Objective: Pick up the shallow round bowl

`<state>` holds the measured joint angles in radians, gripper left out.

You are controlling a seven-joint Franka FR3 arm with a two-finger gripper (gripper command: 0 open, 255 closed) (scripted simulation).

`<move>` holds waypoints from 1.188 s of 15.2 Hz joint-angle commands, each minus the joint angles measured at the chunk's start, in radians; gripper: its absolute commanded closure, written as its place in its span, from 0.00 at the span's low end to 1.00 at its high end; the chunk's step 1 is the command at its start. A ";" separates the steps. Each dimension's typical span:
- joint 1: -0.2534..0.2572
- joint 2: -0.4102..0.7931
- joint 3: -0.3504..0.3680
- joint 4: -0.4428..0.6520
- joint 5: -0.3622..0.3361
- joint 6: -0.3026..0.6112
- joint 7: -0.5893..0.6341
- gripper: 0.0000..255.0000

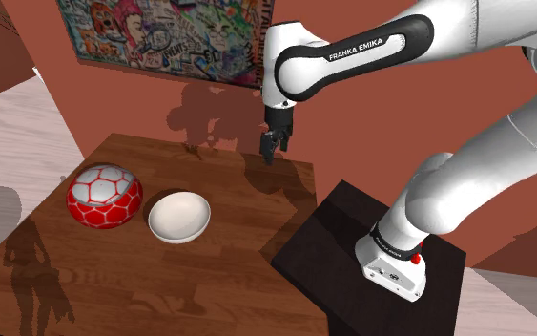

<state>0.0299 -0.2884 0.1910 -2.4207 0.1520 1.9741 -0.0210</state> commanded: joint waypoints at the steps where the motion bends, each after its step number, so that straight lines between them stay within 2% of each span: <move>1: 0.006 0.073 0.017 0.024 0.003 0.057 0.020 0.00; 10: 0.036 0.421 0.058 0.215 -0.042 0.243 0.109 0.00; 18: 0.093 0.730 0.052 0.471 -0.107 0.318 0.185 0.00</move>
<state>0.1174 0.4023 0.2463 -1.9925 0.0536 2.2928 0.1586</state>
